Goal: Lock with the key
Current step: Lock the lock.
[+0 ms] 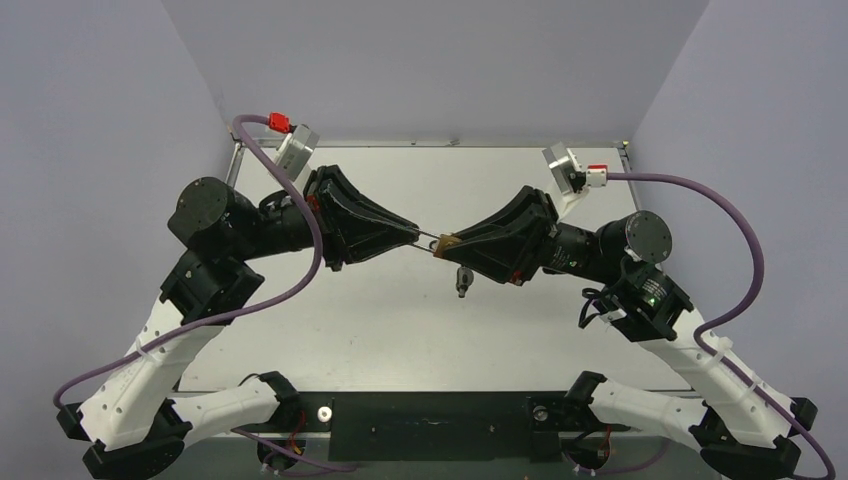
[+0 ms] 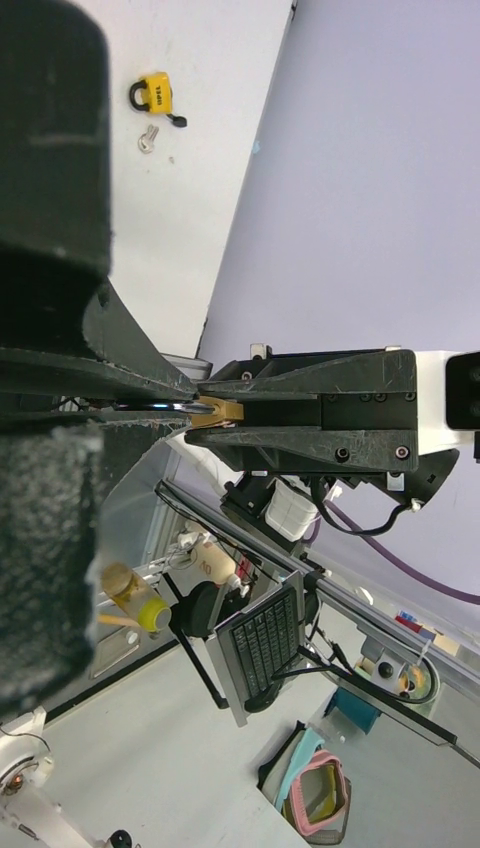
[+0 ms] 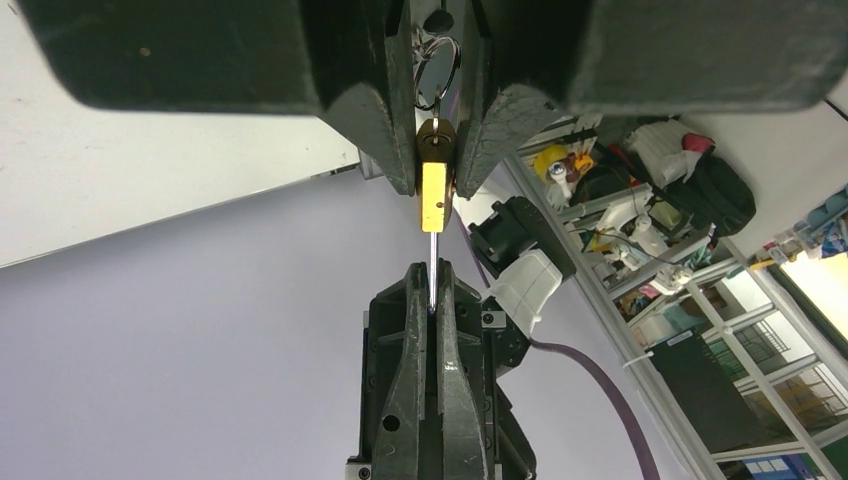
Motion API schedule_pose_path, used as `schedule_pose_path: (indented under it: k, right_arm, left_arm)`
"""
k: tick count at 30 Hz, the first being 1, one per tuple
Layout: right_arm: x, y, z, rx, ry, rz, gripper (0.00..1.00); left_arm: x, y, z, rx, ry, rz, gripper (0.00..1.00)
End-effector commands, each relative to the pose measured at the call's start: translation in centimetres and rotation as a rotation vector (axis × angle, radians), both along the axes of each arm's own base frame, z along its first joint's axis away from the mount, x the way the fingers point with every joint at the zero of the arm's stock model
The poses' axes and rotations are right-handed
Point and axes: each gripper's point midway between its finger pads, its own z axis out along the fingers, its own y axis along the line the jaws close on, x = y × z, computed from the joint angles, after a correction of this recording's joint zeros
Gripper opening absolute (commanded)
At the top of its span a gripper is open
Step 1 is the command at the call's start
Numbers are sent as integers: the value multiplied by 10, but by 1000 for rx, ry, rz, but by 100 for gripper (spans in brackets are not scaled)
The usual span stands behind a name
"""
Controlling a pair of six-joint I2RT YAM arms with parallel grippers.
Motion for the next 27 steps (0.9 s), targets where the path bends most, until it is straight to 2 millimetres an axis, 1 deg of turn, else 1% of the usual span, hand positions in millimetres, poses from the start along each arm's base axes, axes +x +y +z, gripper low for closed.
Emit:
schedule_pose_path:
  k: [1,7,13,16,19,20,24,27]
  right_arm:
    - [11,8,9,12,-27,-61,0]
    - [17,6,12,9,-34,-101,0]
    - [26,-10,25,50,-49,-186,0]
    - [31,-15,30,66,-45,-227,0]
    - [35,-19,37,91,-45,-258,0]
    - [36,-19,38,96,-45,-265,0]
    - [38,-19,46,114,-52,-269,0]
    - [41,-15,44,102,-45,-268,0]
  left_arm:
    - [-4,-16,-13,47,23,-36,0]
    - [-7,-25,-23,79,32,-38,0]
    - [-5,-27,-40,114,62,-16,0]
    - [-7,-30,-51,130,82,-13,0]
    - [-10,-33,-57,139,92,-14,0]
    - [-11,-34,-60,146,98,-17,0]
    - [-15,-37,-63,153,101,-28,0]
    - [-17,-40,-64,163,98,-39,0]
